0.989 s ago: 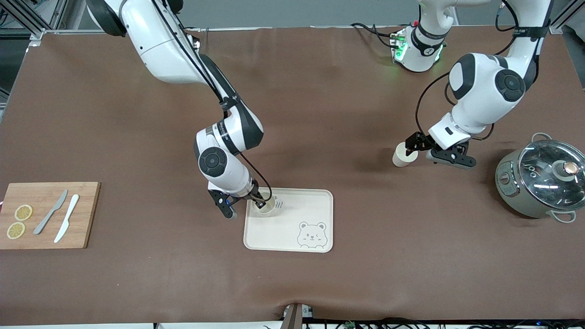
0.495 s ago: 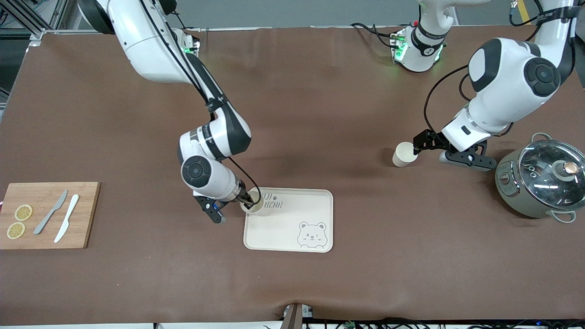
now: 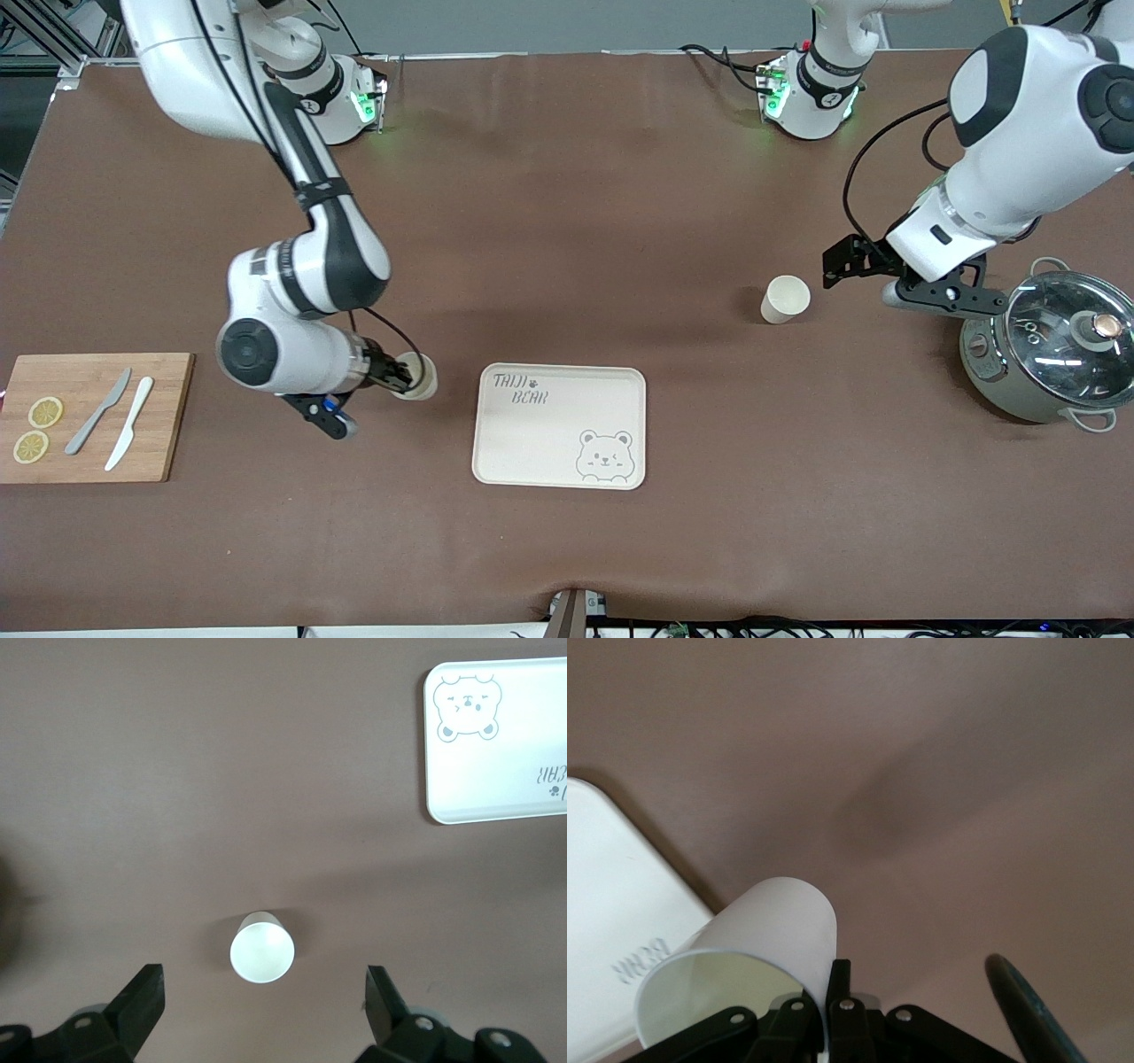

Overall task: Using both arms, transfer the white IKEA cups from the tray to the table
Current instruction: 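Lift the cup off the tray with the right gripper while the left gripper withdraws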

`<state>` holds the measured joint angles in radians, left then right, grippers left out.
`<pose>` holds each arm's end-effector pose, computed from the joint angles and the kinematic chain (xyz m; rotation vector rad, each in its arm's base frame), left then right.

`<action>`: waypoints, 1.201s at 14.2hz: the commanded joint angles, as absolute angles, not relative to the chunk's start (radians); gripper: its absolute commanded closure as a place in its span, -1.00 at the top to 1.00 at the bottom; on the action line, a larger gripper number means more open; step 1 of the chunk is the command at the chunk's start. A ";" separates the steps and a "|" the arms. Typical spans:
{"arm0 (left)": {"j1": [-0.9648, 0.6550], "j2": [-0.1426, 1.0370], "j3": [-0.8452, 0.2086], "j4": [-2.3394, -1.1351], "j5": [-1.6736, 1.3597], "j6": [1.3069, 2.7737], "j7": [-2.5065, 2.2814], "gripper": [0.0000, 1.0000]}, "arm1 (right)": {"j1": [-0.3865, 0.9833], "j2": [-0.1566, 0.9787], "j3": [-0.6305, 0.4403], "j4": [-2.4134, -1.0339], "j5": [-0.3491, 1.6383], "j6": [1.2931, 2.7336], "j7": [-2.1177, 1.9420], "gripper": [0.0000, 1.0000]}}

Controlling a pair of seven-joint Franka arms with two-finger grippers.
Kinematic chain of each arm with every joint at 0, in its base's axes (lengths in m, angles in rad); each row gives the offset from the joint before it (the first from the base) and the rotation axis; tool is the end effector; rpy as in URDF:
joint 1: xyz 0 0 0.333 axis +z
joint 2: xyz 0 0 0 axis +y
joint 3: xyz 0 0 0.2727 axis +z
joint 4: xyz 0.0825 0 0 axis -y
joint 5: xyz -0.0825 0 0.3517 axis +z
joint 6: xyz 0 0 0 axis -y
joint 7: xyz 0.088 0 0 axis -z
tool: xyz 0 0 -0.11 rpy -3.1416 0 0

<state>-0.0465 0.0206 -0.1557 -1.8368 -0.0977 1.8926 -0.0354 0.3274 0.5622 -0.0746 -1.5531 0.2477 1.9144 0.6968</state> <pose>0.5282 -0.1154 0.4773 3.0343 -0.2088 0.0361 0.5983 0.1787 0.2848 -2.9315 0.8169 0.3969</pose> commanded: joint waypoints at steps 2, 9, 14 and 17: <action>-0.040 0.025 -0.166 -1.772 -0.006 1.799 -0.043 1.00 | 0.227 0.454 -0.072 -1.744 0.236 1.939 0.426 -1.00; -0.041 0.009 -0.170 -1.735 0.025 1.638 -0.031 1.00 | 0.085 0.431 -0.147 -1.807 0.175 1.970 -0.036 -1.00; -0.046 -0.008 -0.173 -1.709 0.023 1.632 -0.048 1.00 | 0.038 0.448 -0.160 -1.888 0.173 2.065 -0.126 -1.00; -0.046 -0.003 -0.176 -1.706 0.011 1.635 -0.052 1.00 | 0.034 0.456 -0.160 -1.949 0.172 2.173 -0.164 -1.00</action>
<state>-0.0496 -0.0011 -0.1642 -1.7170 -0.0009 1.6512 -0.0365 0.0393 0.4704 -0.1651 -1.8985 0.1858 2.1113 -0.1442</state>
